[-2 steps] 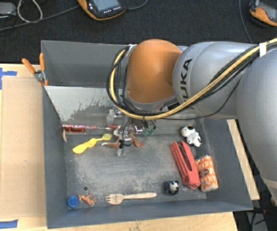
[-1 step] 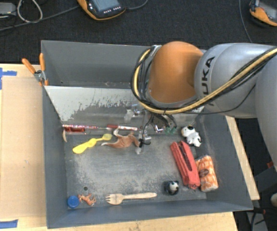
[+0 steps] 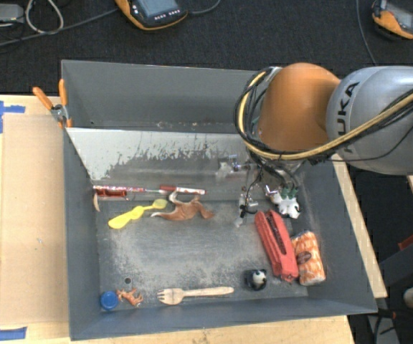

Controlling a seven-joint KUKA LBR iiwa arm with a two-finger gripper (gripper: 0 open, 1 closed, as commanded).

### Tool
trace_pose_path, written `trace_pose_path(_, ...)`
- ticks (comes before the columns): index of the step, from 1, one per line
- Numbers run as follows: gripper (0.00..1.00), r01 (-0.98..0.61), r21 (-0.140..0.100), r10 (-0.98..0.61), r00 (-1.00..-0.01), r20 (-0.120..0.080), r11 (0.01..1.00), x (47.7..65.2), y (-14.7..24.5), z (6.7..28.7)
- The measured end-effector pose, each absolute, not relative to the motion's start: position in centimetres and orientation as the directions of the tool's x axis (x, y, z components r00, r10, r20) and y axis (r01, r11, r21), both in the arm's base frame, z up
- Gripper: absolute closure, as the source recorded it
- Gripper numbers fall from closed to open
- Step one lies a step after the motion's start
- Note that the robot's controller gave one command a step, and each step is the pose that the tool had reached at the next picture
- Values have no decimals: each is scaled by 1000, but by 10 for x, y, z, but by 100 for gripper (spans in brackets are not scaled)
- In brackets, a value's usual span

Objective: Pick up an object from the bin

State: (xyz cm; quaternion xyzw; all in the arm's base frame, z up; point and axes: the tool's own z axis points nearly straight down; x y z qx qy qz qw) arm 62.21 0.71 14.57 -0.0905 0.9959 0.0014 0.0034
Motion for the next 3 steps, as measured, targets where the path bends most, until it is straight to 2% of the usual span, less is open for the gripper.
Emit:
trace_pose_path(1, 0, -199, 3, -199, -980, -4, 980, 618, 35, 84)
trace_pose_path(2, 100, -186, -3, -186, -982, -16, 983, 619, 40, 71)
trace_pose_path(3, 100, -186, -3, -186, -983, -16, 983, 619, 40, 71)
